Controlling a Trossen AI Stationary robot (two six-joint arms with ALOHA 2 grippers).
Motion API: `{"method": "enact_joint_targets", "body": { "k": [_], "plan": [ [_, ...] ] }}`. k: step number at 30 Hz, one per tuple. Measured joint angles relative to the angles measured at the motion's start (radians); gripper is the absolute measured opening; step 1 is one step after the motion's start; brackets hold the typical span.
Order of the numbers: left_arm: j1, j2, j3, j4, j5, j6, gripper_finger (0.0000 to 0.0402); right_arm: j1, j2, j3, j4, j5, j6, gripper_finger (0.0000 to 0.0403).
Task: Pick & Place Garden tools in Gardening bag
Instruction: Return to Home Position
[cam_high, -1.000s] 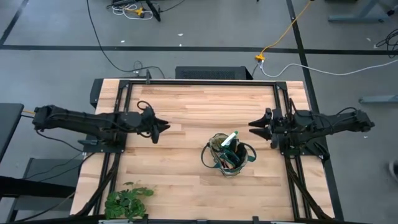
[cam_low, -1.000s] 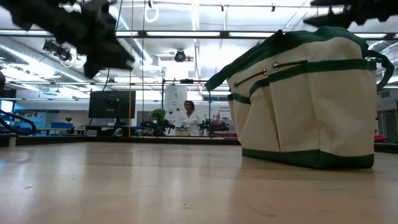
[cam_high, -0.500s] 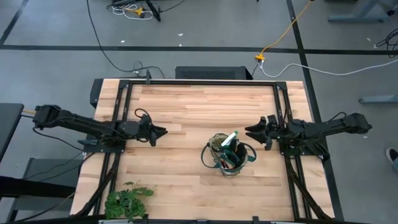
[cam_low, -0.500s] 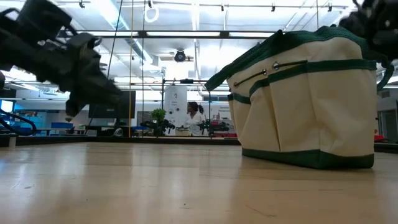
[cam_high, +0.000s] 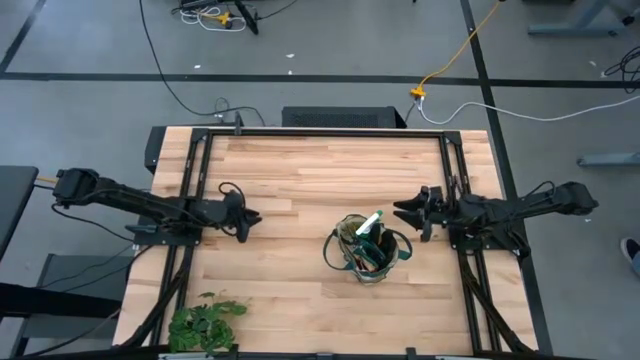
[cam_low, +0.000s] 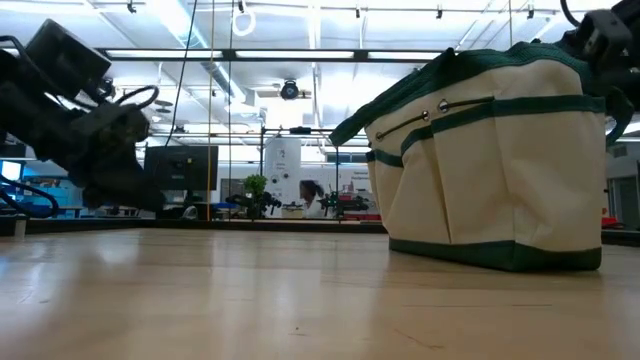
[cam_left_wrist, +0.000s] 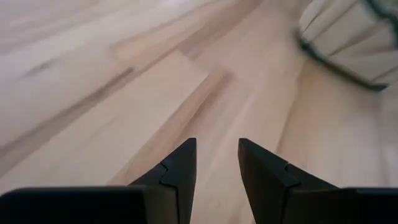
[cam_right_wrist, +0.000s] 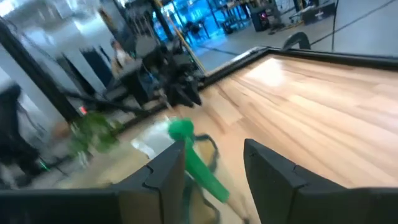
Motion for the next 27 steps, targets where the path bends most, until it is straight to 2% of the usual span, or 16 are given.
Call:
{"method": "enact_joint_targets", "body": {
  "k": [3, 8, 10, 12, 16, 18, 24, 27],
  "plan": [
    [0.000, 0.000, 0.000, -0.035, 0.027, -0.068, 0.0126, 0.000, 0.001, 0.000, -0.029, -0.003, -0.065, 0.0165],
    [0.000, 0.000, -0.001, -0.012, 0.042, -0.093, 0.0126, 0.000, 0.001, 0.000, -0.019, 0.030, 0.013, 0.0165],
    [-0.001, 0.000, -0.001, 0.035, 0.036, -0.059, 0.0126, 0.000, 0.001, 0.000, -0.018, 0.032, -0.008, 0.0165],
    [-0.006, 0.000, -0.001, 0.123, 0.012, 0.039, 0.0126, 0.000, -0.003, 0.000, -0.003, 0.035, -0.047, 0.0165],
    [-0.011, 0.000, -0.001, 0.342, -0.106, 0.230, 0.0126, 0.000, -0.011, 0.000, 0.049, 0.097, -0.121, 0.0165],
    [-0.011, 0.000, -0.001, 0.353, -0.127, 0.255, 0.0126, 0.000, -0.023, 0.000, 0.042, 0.102, -0.132, 0.0165],
    [-0.011, -0.002, -0.001, 0.340, -0.095, 0.259, 0.0126, 0.000, -0.071, 0.000, 0.006, 0.058, -0.146, 0.0165],
    [-0.011, -0.008, -0.001, 0.340, -0.143, 0.267, 0.0126, 0.000, -0.107, 0.000, -0.005, 0.062, -0.175, 0.0165]
  ]
}}
